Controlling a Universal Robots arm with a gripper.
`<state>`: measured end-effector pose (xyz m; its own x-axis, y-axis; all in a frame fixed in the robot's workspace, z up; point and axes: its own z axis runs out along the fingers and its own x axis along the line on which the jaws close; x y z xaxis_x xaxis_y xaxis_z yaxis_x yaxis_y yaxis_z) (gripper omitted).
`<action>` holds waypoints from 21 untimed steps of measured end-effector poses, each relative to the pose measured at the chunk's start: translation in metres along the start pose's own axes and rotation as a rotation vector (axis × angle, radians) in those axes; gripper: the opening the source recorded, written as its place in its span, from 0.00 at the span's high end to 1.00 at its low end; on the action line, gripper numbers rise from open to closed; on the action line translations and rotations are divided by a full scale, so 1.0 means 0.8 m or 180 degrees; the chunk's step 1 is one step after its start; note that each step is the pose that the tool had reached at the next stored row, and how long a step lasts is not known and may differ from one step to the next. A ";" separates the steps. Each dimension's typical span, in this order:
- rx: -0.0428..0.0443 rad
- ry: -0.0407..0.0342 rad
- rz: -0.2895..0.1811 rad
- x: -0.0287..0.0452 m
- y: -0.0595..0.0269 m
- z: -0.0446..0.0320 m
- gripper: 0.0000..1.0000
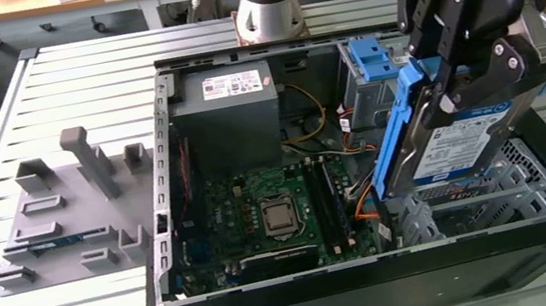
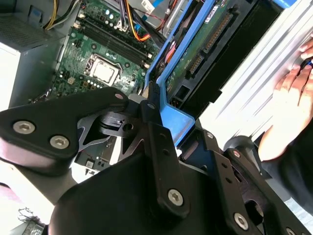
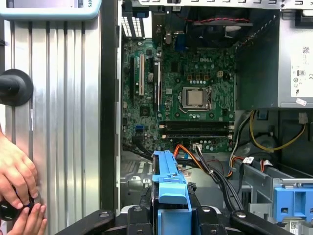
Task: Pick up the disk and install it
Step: 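Insert the disk into the insertion slot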
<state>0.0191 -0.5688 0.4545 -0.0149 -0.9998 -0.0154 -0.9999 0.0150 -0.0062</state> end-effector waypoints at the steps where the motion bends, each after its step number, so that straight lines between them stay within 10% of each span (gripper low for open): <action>1: 0.0000 0.0000 0.0000 0.0000 -0.002 0.0003 0.64; 21: -0.0011 0.0000 0.0000 0.0027 -0.043 0.0073 0.64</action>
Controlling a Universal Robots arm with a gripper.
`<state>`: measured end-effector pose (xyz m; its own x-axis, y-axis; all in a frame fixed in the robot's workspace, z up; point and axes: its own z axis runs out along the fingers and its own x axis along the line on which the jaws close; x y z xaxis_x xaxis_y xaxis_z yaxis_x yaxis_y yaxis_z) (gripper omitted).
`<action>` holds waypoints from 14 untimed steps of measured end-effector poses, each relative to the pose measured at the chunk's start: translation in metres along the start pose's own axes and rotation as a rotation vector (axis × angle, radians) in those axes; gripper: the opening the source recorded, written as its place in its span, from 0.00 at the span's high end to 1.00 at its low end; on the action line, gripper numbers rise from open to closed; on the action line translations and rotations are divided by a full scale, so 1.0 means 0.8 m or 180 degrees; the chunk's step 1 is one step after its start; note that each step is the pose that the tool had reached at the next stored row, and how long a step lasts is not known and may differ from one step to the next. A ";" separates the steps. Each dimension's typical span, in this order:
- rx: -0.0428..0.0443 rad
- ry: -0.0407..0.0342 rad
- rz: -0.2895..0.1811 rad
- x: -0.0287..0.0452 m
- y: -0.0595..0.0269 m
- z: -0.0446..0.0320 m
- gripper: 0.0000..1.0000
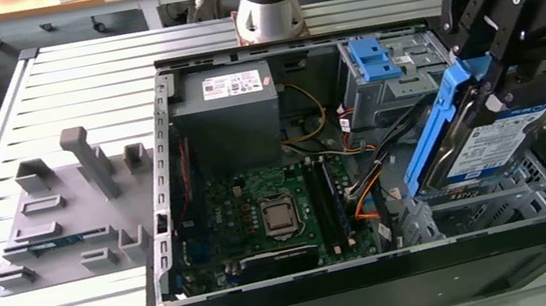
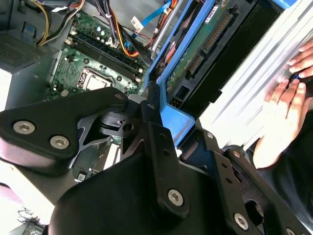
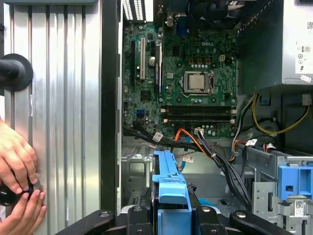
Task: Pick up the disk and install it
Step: 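Insert the disk into the insertion slot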
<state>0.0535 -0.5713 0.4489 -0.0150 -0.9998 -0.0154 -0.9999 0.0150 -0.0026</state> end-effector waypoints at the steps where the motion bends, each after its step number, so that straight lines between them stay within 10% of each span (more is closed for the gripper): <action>1: 0.0000 0.0000 0.0000 0.0000 -0.002 0.0003 0.64; 14: 0.0000 0.0007 0.0000 -0.0001 -0.016 0.0050 0.64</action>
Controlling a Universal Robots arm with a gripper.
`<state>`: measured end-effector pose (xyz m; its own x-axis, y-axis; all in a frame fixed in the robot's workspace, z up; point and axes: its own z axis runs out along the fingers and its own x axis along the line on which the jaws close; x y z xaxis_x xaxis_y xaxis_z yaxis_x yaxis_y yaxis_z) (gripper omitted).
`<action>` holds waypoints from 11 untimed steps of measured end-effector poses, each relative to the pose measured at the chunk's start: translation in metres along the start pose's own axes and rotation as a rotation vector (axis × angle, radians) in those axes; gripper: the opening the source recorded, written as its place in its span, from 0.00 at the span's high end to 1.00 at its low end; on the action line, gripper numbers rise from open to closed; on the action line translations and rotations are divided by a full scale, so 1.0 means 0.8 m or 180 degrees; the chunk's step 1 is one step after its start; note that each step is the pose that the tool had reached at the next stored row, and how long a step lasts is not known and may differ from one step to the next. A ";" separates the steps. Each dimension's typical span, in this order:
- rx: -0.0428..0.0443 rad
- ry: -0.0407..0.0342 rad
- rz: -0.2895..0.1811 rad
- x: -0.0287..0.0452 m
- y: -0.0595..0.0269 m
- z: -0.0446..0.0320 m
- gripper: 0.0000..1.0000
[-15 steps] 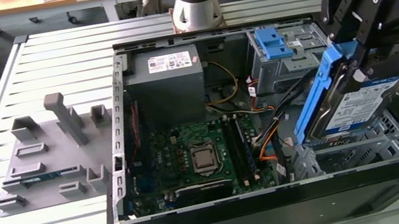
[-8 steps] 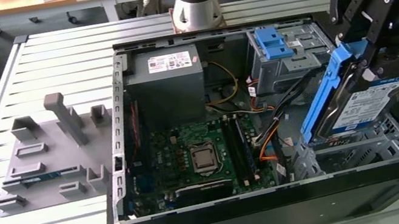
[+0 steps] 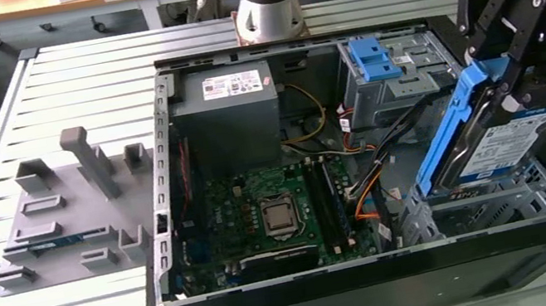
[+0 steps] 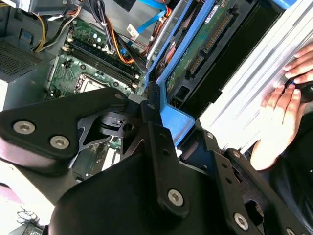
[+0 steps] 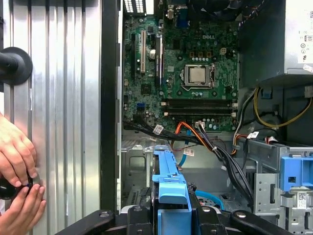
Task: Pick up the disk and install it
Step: 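Insert the disk into the insertion slot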
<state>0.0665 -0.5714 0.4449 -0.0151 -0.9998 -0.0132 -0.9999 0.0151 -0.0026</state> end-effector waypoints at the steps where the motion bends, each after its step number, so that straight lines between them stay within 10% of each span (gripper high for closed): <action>1: 0.0000 0.0000 0.0000 0.0000 0.000 0.0008 0.64; 11: 0.0000 0.0000 -0.0001 0.0005 -0.002 0.0057 0.64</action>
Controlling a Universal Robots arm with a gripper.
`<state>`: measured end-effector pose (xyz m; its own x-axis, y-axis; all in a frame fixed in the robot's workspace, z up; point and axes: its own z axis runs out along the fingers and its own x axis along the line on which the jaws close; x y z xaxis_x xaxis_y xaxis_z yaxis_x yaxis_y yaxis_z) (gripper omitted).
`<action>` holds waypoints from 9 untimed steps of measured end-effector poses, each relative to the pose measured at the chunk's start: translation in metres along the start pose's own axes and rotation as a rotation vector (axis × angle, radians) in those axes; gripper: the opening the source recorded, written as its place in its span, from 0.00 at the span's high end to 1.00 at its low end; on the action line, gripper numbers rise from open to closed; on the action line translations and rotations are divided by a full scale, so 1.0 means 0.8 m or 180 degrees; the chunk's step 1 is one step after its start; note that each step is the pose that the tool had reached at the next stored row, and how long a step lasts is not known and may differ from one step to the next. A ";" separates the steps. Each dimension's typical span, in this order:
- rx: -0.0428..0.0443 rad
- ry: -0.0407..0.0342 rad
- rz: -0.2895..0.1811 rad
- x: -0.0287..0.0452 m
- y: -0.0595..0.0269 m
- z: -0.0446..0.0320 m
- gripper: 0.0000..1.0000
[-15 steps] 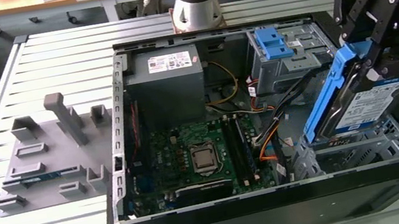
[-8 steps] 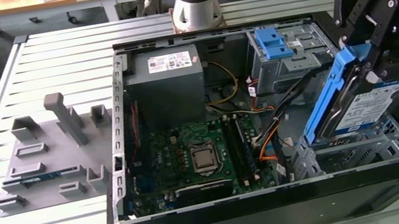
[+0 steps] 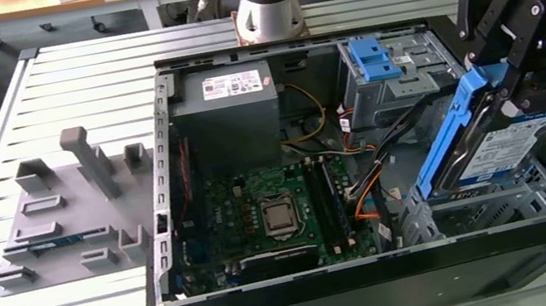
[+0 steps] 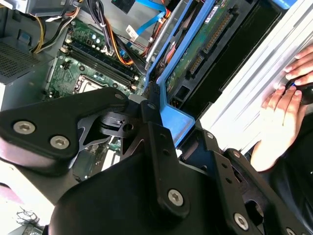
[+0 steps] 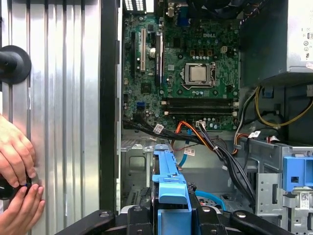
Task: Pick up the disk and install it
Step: 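Insert the disk into the insertion slot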
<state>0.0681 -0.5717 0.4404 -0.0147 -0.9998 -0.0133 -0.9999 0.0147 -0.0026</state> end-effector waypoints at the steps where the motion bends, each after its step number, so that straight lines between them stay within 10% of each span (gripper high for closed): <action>1: 0.0000 0.0000 -0.0001 0.0000 0.000 0.0003 0.64; 9: 0.0000 -0.0001 -0.0002 0.0008 -0.001 0.0019 0.64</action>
<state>0.0692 -0.5723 0.4388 -0.0142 -0.9998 -0.0135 -0.9999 0.0142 -0.0026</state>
